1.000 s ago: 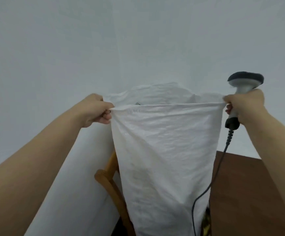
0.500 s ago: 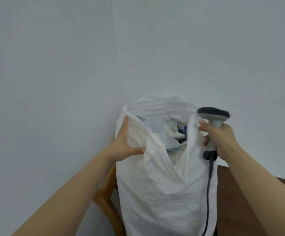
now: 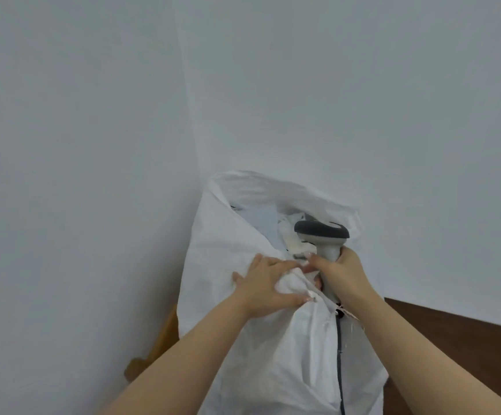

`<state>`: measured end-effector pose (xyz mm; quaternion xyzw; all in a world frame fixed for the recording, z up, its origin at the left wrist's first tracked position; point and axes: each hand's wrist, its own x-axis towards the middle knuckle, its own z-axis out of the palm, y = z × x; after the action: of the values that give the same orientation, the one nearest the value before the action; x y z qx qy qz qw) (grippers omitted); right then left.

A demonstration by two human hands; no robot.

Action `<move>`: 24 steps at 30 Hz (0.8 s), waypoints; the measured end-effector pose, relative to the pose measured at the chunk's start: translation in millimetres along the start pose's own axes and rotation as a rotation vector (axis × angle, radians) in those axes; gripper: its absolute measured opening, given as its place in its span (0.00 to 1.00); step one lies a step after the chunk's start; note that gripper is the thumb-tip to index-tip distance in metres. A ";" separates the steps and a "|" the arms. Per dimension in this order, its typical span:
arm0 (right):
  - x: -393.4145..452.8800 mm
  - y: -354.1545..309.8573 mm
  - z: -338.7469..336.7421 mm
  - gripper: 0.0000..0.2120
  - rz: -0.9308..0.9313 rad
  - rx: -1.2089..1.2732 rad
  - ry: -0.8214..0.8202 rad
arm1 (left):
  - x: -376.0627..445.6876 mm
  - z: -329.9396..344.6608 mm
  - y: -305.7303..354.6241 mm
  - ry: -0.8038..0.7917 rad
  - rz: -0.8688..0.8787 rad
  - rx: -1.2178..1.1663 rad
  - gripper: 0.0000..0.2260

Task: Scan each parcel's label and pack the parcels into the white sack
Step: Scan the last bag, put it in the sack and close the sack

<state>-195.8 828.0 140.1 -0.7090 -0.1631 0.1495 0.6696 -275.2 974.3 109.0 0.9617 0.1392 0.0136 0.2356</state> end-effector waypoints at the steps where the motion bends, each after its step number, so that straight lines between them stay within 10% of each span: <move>1: 7.4 -0.5 -5.9 0.06 -0.009 -0.016 0.028 | 4.6 1.6 1.9 0.007 -0.003 0.077 0.30; 10: 113.7 -17.6 -64.5 0.26 0.018 -0.101 0.338 | 35.6 13.4 -16.6 0.023 -0.138 0.189 0.23; 15: 144.9 -4.5 -54.9 0.18 0.210 -0.206 0.185 | 41.5 8.6 -20.8 0.010 -0.167 0.163 0.21; 24: 114.7 12.2 1.5 0.12 -0.030 -0.344 -0.296 | 56.5 9.3 -16.2 0.264 -0.340 0.054 0.16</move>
<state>-92.6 878.1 128.5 -0.7807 -0.2932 0.2120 0.5095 -224.4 999.4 91.1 0.9202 0.3293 0.0959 0.1886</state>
